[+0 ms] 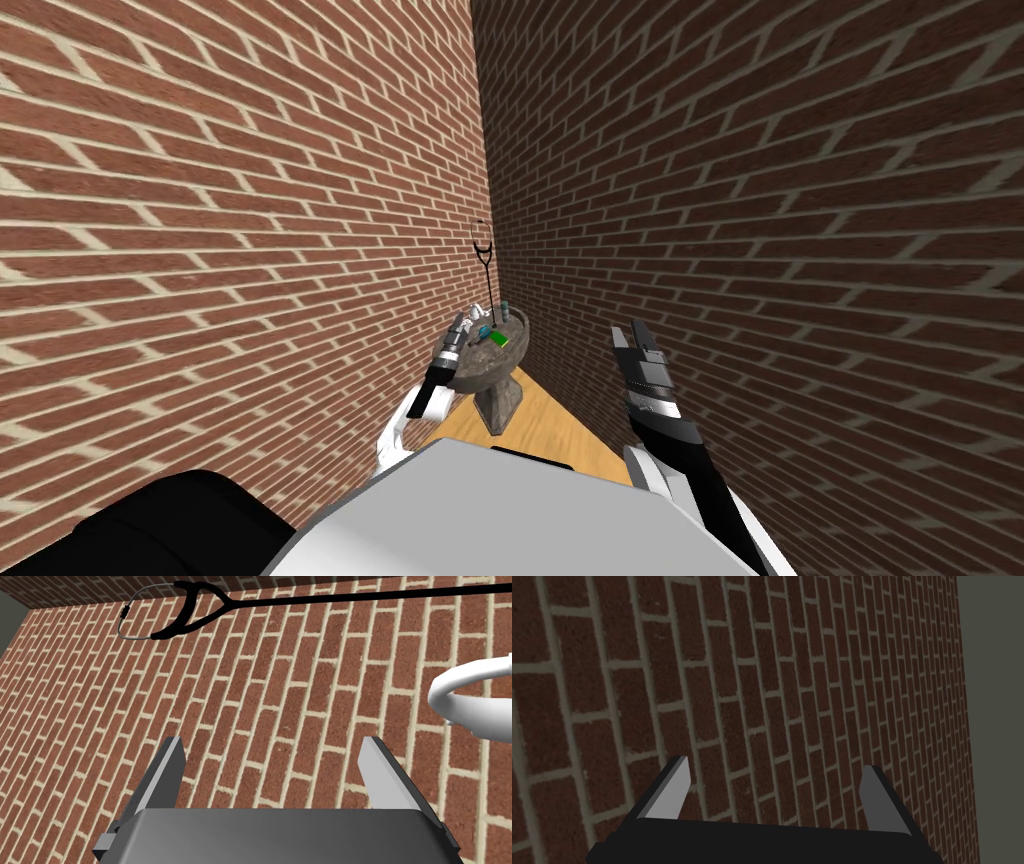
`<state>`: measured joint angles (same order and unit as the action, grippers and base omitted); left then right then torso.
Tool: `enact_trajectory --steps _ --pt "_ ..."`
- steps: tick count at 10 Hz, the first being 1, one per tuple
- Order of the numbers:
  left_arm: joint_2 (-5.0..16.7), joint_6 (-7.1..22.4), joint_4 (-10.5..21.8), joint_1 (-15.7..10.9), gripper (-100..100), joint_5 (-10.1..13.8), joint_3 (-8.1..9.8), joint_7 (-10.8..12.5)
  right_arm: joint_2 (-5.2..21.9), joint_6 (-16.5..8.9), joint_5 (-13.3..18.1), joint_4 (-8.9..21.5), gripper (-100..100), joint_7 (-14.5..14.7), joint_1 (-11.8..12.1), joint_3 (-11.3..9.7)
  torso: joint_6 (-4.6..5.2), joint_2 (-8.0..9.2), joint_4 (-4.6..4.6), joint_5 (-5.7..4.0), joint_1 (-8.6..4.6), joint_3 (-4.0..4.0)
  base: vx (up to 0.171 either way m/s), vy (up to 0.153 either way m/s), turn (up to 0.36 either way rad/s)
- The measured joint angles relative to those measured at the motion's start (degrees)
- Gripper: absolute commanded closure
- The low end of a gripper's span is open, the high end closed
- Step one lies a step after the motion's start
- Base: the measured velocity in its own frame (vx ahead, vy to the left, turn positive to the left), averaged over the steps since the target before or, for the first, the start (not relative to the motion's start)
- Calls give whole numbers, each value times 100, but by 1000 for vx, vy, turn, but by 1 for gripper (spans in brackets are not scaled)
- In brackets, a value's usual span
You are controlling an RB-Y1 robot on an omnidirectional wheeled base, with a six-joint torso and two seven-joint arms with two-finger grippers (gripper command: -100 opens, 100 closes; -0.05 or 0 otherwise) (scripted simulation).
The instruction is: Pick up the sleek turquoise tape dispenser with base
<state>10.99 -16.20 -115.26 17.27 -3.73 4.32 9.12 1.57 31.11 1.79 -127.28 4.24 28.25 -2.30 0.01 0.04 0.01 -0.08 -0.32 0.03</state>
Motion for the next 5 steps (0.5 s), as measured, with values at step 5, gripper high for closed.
enact_trajectory --steps 5 --pt "151 591 750 -751 -100 128 103 149 0 0 0 0 0 0 0 0 0 -1 0 0 1 -1 -27 -91 94"
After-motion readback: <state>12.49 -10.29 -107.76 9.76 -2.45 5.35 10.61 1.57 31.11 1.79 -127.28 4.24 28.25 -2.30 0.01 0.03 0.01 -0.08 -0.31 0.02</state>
